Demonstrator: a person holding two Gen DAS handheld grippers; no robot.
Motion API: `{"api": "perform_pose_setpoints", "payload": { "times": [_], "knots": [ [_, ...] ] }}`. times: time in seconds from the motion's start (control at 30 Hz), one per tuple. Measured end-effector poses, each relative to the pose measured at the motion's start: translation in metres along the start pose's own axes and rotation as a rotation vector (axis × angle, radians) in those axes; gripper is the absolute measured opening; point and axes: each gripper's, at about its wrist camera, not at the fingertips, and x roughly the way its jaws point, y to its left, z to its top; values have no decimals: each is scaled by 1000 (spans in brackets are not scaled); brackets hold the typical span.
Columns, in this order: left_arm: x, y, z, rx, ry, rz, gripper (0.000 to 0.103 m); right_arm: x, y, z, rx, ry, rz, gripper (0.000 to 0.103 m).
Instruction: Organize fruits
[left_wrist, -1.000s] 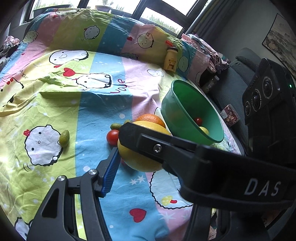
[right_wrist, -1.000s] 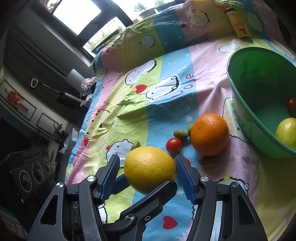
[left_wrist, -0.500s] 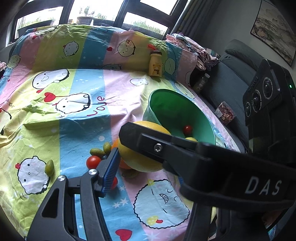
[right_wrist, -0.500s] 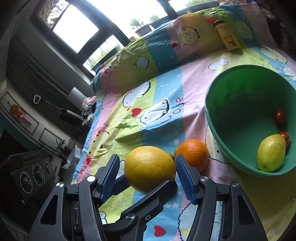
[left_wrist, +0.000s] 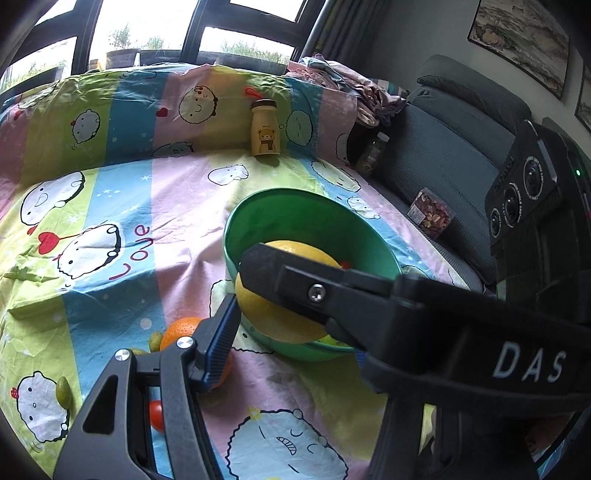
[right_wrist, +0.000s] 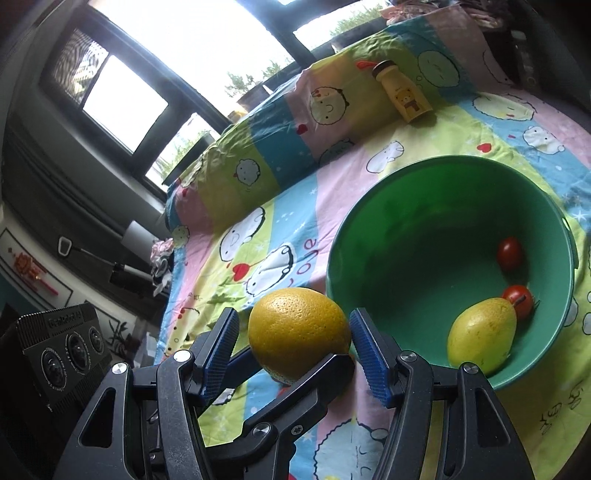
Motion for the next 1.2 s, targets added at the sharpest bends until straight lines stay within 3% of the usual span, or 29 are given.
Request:
{"api": "perform_pose_setpoints", "payload": {
  "times": [0.57,1.2],
  "knots": [
    [45,-20,12,43,75,-65,57,-7,-41,15,108,-37,-69,66],
    [67,-25,10,38,135,-64,57,-5,-64,16,208,-10,-114,66]
  ]
}}
